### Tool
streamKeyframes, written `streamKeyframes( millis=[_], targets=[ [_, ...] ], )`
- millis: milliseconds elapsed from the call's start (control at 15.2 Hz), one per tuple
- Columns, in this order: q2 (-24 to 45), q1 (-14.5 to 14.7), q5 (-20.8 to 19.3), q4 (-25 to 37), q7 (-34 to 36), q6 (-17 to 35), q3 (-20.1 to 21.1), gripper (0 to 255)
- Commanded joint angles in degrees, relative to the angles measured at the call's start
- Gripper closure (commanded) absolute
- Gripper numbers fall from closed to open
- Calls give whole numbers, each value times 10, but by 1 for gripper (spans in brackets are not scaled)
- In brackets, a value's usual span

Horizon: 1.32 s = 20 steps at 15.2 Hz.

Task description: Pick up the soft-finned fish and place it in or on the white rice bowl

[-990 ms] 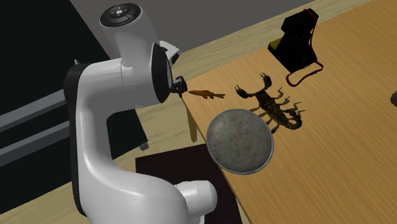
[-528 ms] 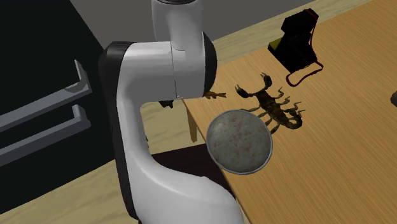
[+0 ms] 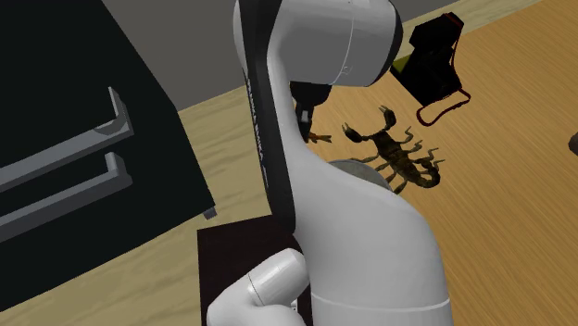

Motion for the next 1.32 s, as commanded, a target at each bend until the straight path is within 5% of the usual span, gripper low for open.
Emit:
streamKeyframes(
  millis=[0,792,858,1254],
  targets=[
    [-2,4,-4,-12,-17,7,-7,0],
    [-22,-3,-10,-61,-11,38,-3,0],
    [-22,-3,-10,-61,-11,38,-3,255],
    [-22,-3,-10,-61,-11,38,-3,255]
  ],
)
